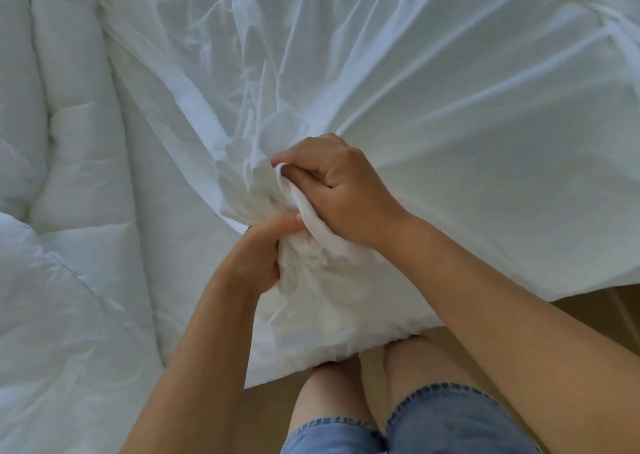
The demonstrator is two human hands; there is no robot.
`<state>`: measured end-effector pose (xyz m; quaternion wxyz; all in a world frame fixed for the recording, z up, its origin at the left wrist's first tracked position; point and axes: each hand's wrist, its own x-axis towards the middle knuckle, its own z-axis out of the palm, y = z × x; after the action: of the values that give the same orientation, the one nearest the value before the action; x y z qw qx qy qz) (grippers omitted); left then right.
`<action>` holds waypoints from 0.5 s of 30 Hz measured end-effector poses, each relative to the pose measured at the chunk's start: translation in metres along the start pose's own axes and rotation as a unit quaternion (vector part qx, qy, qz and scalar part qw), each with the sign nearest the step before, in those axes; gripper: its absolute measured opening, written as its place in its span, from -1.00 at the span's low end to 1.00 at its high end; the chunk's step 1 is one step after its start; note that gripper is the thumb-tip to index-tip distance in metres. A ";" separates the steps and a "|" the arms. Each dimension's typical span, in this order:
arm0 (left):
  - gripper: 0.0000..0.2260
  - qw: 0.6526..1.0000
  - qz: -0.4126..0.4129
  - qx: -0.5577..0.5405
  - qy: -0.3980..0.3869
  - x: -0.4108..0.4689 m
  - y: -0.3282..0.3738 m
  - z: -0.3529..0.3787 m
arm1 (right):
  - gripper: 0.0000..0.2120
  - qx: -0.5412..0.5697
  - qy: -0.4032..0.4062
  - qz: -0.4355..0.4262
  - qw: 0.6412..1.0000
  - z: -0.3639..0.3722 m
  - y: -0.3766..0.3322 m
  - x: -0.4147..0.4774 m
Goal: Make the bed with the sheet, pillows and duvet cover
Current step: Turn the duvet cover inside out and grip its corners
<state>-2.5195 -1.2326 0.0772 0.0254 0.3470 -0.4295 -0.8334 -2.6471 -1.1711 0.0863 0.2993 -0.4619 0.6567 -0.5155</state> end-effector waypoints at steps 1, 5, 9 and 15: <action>-0.66 0.998 0.037 -0.042 -0.001 -0.001 0.000 0.001 | -0.82 0.007 -0.001 0.006 1.000 0.001 0.000 -0.001; -0.60 0.987 0.071 -0.136 -0.039 0.002 -0.002 0.007 | -0.80 -0.006 -0.011 0.016 1.000 0.006 0.001 -0.004; -0.41 0.994 -0.008 -0.099 0.040 0.008 -0.009 0.015 | -0.79 -0.018 -0.102 0.038 0.994 -0.005 0.009 0.003; -0.75 0.990 -0.114 0.026 0.079 0.021 -0.003 0.030 | -0.76 0.041 -0.096 0.165 0.981 -0.047 0.036 0.005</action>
<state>-2.5531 -1.2170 0.0754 -0.0448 0.4586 -0.4054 -0.7895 -2.7006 -1.1549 0.0659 0.4604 -0.3818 0.6702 -0.4395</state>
